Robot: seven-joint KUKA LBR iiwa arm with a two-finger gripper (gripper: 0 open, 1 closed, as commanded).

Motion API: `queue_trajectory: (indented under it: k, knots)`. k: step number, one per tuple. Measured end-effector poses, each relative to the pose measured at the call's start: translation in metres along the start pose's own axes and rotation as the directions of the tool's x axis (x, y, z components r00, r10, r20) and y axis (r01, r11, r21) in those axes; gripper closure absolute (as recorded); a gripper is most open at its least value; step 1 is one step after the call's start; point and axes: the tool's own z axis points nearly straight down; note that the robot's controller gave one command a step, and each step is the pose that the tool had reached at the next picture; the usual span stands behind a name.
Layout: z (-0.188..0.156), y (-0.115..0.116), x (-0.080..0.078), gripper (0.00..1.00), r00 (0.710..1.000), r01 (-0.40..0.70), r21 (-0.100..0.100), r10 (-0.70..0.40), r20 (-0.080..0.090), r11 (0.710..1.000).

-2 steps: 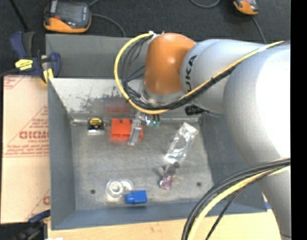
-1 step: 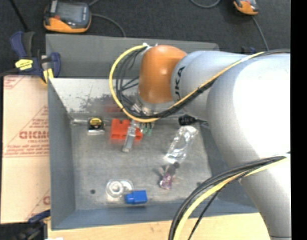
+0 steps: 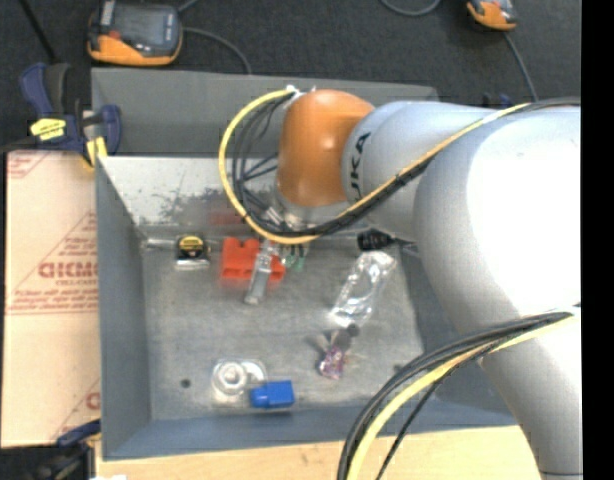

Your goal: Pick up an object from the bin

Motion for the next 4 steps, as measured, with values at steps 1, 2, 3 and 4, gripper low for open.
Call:
queue_trajectory:
  k: [1, 2, 3, 4]
  knots:
    - [-0.001, 0.0, -0.001, 1.0, 1.0, -0.001, -0.001, 0.001, 0.004, 1.0]
    - [-0.007, 0.0, -0.002, 1.0, 1.0, -0.002, -0.002, 0.002, 0.01, 1.0]
    - [-0.028, 0.0, -0.004, 1.0, 1.0, -0.002, -0.004, 0.002, 0.013, 1.0]
    - [-0.063, 0.0, -0.006, 1.0, 1.0, -0.004, -0.004, 0.004, 0.015, 1.0]
